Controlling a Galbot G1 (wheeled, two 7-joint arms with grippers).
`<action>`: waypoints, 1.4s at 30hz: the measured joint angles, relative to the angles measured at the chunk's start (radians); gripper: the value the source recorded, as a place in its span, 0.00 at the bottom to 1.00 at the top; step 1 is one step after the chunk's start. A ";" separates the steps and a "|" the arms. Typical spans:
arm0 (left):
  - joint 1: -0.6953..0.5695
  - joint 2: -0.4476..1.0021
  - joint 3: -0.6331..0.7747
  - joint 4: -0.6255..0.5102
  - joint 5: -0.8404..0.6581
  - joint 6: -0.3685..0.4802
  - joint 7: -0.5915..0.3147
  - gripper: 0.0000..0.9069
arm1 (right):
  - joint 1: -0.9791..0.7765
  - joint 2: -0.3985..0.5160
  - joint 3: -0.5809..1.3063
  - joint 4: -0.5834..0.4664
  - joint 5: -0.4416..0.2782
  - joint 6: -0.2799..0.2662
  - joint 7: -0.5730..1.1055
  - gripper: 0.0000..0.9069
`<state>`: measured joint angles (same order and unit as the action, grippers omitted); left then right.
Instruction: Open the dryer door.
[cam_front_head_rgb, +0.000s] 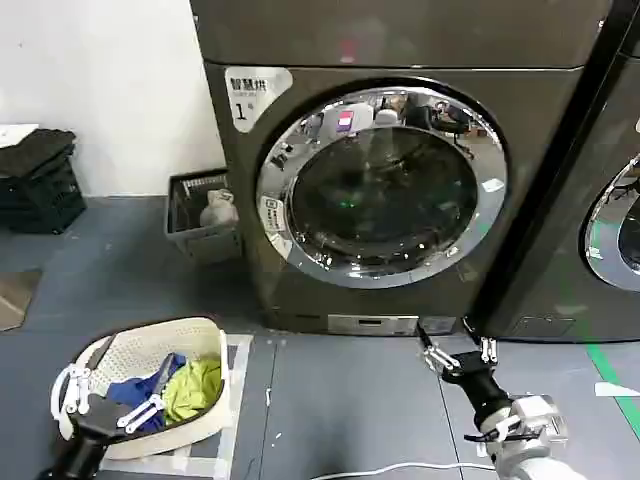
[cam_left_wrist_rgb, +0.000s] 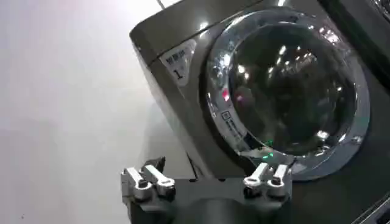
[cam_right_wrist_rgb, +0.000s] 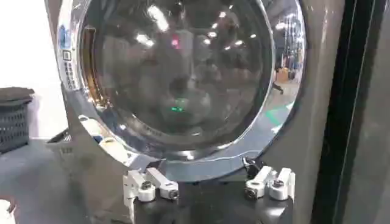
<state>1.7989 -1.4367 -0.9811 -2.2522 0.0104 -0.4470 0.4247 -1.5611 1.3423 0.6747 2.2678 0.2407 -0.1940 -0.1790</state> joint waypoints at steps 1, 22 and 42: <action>0.000 0.000 0.000 -0.002 0.000 0.000 0.000 1.00 | 0.010 -0.007 -0.005 -0.006 0.001 0.010 -0.007 1.00; 0.029 -0.016 -0.006 -0.037 0.005 -0.001 0.005 1.00 | 0.313 -0.238 -0.161 -0.205 0.170 0.143 -0.115 1.00; 0.024 -0.020 -0.011 -0.039 0.003 0.005 0.007 1.00 | 0.705 -0.338 -0.446 -0.433 0.263 0.196 -0.144 1.00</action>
<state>1.8226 -1.4571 -0.9921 -2.2916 0.0136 -0.4416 0.4318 -0.8560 1.0044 0.2284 1.8345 0.5036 0.0019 -0.3234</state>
